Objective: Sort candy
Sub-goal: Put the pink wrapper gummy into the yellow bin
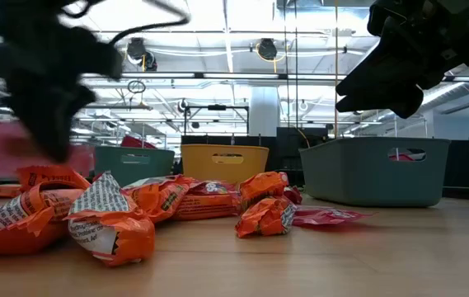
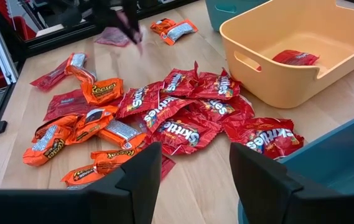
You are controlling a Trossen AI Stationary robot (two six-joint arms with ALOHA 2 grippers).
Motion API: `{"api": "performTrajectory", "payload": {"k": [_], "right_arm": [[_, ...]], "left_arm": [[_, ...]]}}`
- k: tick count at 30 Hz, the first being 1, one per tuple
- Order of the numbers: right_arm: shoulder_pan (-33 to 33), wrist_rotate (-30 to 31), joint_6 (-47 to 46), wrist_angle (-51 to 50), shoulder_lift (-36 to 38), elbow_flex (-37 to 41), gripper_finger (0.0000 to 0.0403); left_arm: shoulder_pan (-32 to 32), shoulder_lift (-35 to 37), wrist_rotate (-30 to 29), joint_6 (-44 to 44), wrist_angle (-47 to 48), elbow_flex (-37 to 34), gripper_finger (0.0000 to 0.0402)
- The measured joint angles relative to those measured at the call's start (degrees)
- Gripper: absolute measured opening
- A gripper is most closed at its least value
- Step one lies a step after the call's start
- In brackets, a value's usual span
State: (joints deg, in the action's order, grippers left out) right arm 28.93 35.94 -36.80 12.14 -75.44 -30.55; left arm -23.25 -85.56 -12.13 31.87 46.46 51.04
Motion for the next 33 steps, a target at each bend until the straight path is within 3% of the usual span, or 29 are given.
{"api": "performTrajectory", "payload": {"k": [9,15,24,33], "right_arm": [[0.0,0.0,1.41,-0.02,0.0,0.02,0.018],[-0.01,0.0,1.95,-0.02,0.0,0.02,0.018],[0.0,0.0,3.01,-0.03,0.0,0.02,0.018],[0.0,0.0,3.0,-0.56,0.0,0.07,0.018]], "left_arm": [[11.27,0.09,-3.19,-14.71,-0.31,11.47,0.0062],[20.6,0.13,-7.37,-19.0,-2.92,17.67,0.0062],[36.32,-1.87,0.03,-15.92,-14.62,21.54,0.0063],[40.16,-8.41,0.05,-15.73,-17.62,21.51,0.0063]]}}
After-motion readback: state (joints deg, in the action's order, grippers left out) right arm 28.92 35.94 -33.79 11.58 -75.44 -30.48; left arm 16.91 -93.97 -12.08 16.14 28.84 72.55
